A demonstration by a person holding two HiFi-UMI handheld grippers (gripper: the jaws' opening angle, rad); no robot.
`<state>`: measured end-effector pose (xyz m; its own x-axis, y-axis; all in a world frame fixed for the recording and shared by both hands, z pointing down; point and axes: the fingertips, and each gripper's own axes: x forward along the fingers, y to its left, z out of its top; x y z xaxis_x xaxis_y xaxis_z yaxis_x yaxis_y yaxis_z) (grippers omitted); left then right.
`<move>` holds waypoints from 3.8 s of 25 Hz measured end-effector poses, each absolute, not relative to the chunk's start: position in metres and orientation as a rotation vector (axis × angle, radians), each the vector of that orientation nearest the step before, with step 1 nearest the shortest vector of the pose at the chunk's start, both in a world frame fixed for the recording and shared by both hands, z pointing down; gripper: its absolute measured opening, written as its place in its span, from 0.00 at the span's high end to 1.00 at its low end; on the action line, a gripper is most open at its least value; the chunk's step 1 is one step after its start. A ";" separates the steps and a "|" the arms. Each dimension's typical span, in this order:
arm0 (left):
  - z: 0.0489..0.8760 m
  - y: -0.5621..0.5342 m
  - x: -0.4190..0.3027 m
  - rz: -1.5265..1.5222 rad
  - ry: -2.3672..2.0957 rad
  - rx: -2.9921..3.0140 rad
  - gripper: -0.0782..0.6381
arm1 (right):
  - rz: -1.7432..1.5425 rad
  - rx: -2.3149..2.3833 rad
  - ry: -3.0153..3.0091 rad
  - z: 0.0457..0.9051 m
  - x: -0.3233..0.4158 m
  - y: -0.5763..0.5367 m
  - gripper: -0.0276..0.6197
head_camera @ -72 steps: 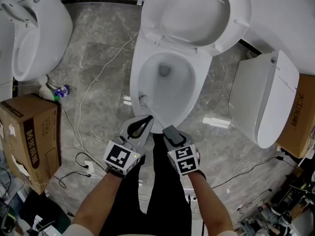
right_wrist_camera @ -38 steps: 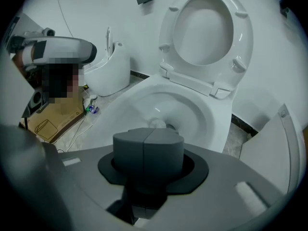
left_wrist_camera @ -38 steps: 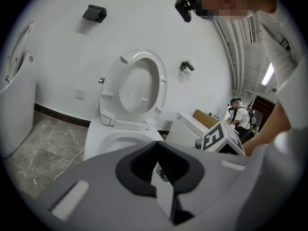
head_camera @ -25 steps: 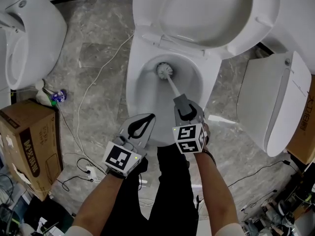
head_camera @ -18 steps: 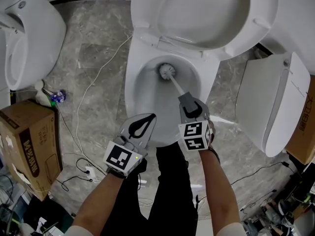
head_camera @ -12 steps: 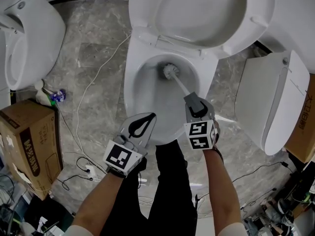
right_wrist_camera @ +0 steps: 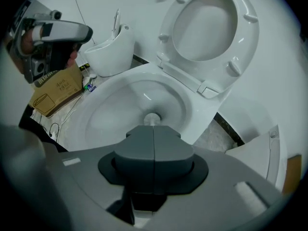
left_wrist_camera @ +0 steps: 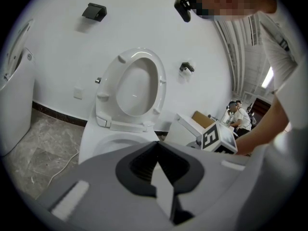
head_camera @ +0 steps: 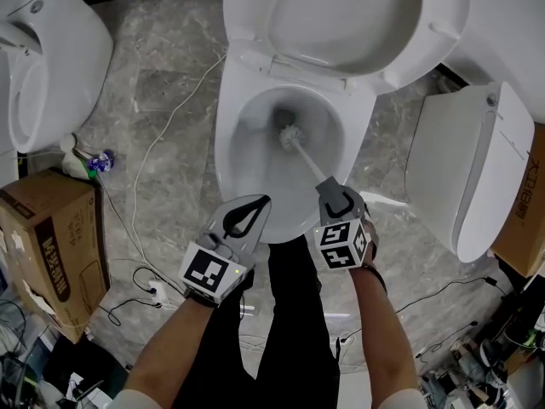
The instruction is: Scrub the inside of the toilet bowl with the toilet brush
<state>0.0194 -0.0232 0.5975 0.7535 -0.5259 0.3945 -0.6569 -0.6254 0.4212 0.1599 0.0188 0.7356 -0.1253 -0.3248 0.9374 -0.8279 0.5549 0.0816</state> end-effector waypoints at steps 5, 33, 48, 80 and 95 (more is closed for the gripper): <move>0.598 -0.021 0.011 0.314 -0.897 2.391 0.88 | 0.631 0.934 -1.723 0.740 0.135 0.040 0.70; 0.629 -0.046 -0.002 0.289 -0.965 2.372 0.88 | 0.695 1.083 -1.676 0.801 0.101 -0.036 0.70; 0.613 -0.043 -0.009 0.272 -1.017 2.370 0.88 | 0.641 1.028 -1.644 0.815 0.099 -0.047 0.70; 0.456 -0.014 0.005 0.271 -0.917 2.460 0.88 | 0.862 1.300 -1.779 0.585 0.116 0.043 0.70; 0.323 0.008 -0.008 0.237 -0.893 2.512 0.88 | 0.783 1.473 -1.917 0.395 0.110 0.078 0.70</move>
